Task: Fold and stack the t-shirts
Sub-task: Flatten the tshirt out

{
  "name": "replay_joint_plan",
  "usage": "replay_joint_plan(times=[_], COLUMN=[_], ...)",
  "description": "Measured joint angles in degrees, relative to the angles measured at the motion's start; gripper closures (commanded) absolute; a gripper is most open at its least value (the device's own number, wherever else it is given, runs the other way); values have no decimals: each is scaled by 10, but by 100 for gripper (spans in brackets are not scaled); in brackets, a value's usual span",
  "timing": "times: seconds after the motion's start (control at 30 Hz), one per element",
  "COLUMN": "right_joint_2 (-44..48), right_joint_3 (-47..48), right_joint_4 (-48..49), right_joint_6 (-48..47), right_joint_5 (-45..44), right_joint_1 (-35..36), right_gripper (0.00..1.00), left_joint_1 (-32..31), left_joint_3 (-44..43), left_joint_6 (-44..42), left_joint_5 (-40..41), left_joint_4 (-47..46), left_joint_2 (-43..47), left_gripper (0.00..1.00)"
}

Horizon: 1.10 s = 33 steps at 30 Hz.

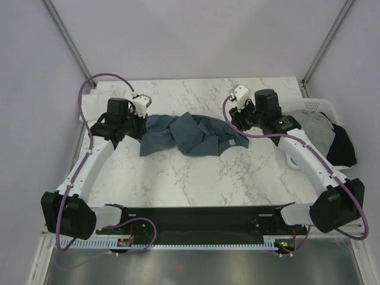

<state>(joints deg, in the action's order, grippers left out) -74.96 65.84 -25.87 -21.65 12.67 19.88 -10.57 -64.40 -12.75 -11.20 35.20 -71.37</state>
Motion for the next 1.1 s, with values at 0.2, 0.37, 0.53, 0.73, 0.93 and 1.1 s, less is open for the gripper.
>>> replay_joint_plan(times=[0.2,0.37,0.53,0.73,0.93,1.1], right_joint_2=[-123,-233,-288,-294,-294,-297], right_joint_3=[65,68,84,95,93,93], right_joint_4=[36,44,53,97,130,154], right_joint_6=[26,31,30,25,14,2], right_joint_5=[67,74,60,17,-28,-63], right_joint_1=[21,66,115,132,139,149], right_gripper=[52,52,50,49,48,47], left_joint_1=[0,0,0,6,9,15], left_joint_3=[36,56,72,75,76,76], left_joint_6=[3,3,5,9,11,14], left_joint_5=[-15,-15,-15,-16,-25,-28], left_joint_4=[0,-2,-7,-11,-12,-13], left_joint_2=[-2,8,29,32,33,33], left_gripper=[98,98,98,98,98,98])
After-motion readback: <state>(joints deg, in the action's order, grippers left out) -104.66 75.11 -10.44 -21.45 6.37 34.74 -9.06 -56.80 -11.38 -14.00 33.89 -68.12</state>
